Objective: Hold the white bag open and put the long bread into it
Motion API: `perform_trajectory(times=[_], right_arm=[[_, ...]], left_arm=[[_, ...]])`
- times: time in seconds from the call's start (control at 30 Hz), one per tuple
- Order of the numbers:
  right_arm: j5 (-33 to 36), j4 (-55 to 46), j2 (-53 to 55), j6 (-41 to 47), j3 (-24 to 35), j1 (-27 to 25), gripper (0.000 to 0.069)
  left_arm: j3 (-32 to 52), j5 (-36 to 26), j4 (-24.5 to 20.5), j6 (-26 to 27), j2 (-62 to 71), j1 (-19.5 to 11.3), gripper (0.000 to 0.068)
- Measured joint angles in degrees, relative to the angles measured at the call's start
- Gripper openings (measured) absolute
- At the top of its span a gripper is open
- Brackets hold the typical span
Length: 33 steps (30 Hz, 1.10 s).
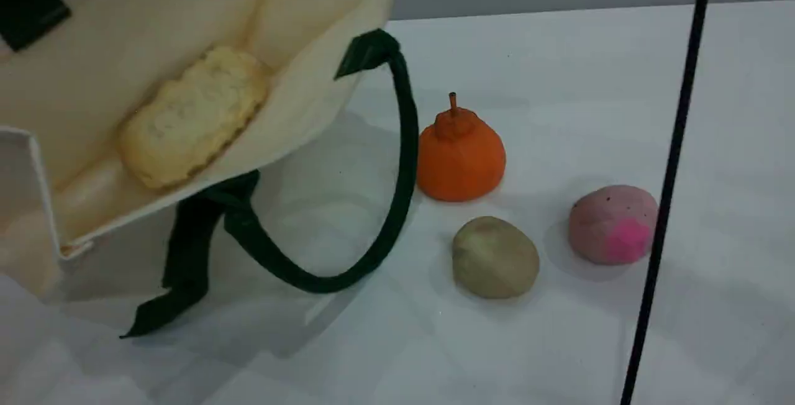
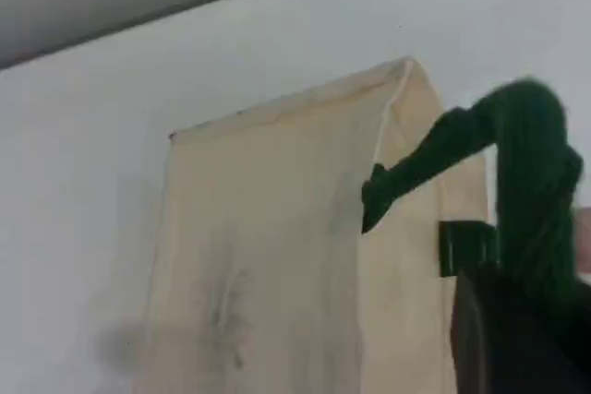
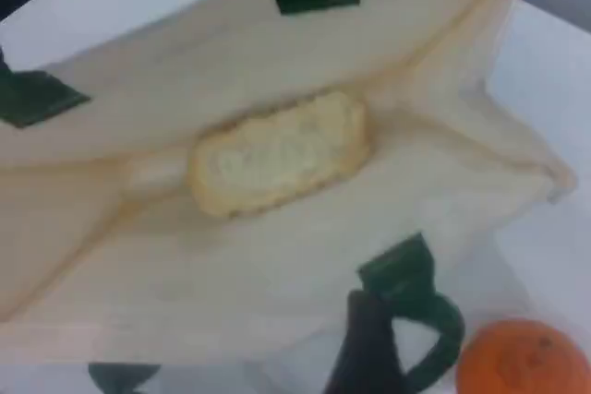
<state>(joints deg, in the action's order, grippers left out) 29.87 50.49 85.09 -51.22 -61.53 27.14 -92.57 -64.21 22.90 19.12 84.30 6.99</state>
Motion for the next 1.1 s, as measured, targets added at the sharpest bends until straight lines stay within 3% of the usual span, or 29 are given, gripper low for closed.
perform_trajectory(times=[0.2, 0.73, 0.87, 1.1], right_arm=[[-0.04, -0.6, -0.07, 0.0, 0.0, 0.05, 0.0501], [-0.19, -1.23, -2.3, 0.0, 0.0, 0.05, 0.0501], [-0.19, -1.37, -2.3, 0.0, 0.0, 0.05, 0.0501], [-0.13, -3.42, -3.52, 0.9, 0.0, 0.05, 0.0501]], left_arm=[[0.0, 0.0, 4.06, 1.84, 4.82, 0.07, 0.0088], [0.06, 0.45, 7.51, 5.89, 16.83, 0.11, 0.0102], [0.06, 0.56, 7.25, 7.71, 16.83, 0.11, 0.0174], [0.06, -1.64, 6.99, 8.91, 16.83, 0.11, 0.039]])
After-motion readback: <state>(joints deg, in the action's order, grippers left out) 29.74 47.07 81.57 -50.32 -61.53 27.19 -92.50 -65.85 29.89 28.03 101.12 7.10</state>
